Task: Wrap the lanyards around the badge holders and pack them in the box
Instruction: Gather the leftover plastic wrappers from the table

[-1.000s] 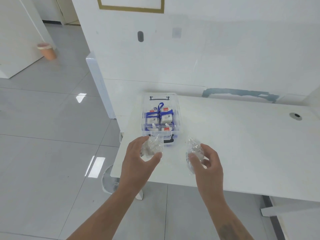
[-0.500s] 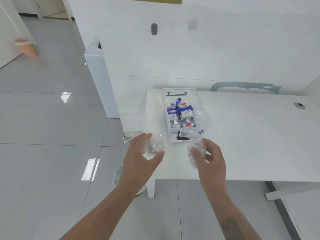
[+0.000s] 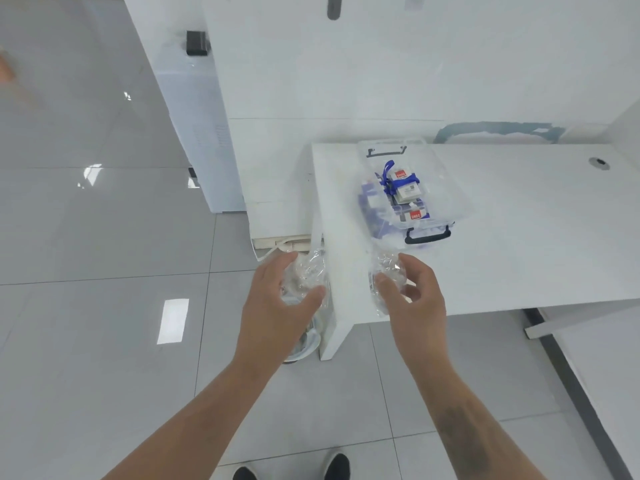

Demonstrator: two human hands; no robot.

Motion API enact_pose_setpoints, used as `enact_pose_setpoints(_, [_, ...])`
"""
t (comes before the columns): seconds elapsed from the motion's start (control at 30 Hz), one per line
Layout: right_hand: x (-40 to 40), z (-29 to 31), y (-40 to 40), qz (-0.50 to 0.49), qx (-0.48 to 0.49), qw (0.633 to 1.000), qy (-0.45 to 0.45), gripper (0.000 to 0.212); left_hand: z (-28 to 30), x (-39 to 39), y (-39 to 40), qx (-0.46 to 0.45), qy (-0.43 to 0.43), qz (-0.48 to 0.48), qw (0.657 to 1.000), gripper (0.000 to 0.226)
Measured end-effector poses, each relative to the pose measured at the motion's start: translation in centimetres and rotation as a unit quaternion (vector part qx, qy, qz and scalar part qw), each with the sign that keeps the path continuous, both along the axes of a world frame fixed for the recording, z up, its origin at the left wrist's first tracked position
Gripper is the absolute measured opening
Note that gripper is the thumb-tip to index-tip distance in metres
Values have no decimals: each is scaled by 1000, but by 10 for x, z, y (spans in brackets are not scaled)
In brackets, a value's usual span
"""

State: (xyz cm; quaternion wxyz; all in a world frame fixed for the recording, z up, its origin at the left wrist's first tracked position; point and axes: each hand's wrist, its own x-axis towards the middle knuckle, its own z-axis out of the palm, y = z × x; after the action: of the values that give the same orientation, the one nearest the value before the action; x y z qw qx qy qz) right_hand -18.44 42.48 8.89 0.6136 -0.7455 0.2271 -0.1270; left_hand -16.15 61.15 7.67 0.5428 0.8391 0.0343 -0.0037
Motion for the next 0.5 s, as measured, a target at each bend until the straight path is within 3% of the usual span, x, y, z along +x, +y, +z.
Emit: enact_pose_setpoints(0.5, [19, -47, 20, 77, 25, 996, 22, 37, -36, 6, 2, -19, 27, 59, 998, 61])
